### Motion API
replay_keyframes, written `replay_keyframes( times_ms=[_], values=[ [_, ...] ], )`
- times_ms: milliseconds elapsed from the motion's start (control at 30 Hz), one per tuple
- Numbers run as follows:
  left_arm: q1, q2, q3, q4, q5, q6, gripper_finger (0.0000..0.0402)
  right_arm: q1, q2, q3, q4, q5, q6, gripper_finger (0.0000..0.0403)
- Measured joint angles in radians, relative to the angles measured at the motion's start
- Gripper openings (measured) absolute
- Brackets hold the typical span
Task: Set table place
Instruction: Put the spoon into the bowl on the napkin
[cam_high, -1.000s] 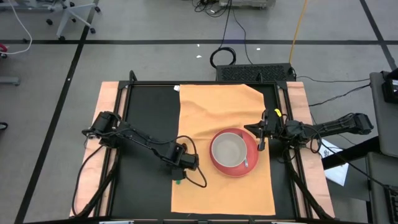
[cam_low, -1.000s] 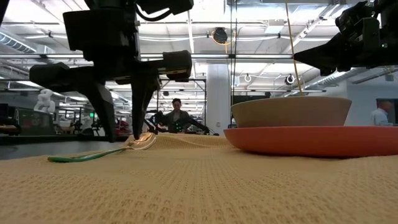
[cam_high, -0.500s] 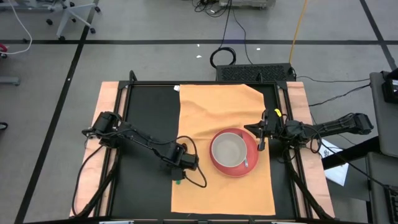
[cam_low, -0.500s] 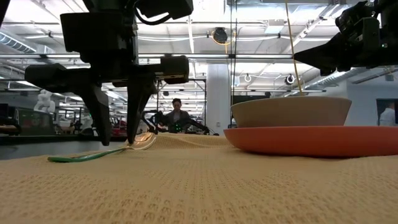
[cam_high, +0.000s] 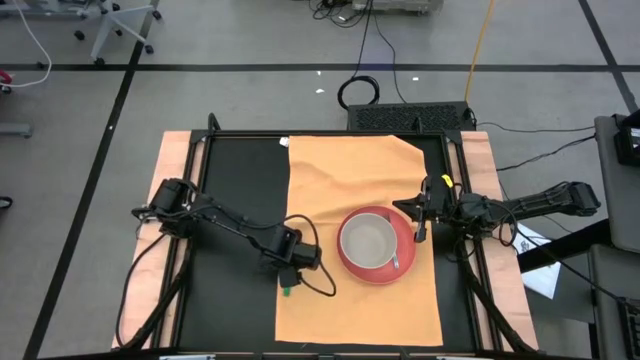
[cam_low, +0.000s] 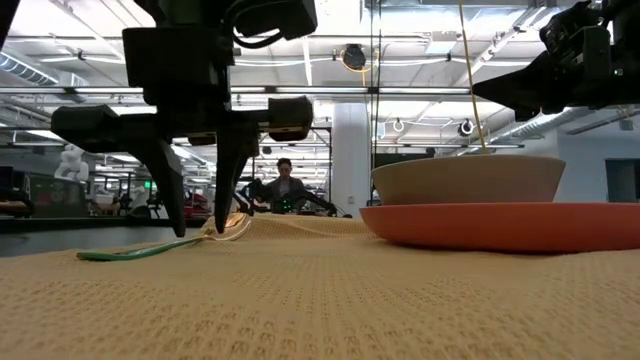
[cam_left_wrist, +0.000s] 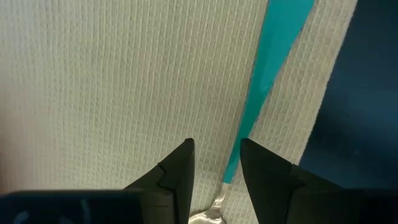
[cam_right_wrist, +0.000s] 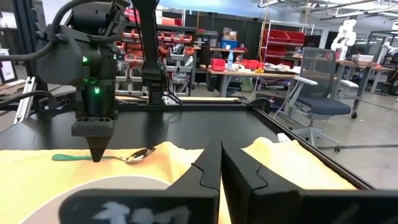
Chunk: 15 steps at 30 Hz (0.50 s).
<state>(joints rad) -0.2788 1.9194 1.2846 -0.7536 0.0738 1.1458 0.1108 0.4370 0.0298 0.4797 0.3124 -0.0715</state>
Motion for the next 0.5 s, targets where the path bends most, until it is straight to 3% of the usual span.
replay_keyframes(
  times_ms=[500],
  values=[
    [0.005, 0.0, 0.0, -0.028, 0.0, 0.12, 0.0133, 0.0, 0.0, 0.0, -0.001, 0.0, 0.0, 0.0]
  ],
)
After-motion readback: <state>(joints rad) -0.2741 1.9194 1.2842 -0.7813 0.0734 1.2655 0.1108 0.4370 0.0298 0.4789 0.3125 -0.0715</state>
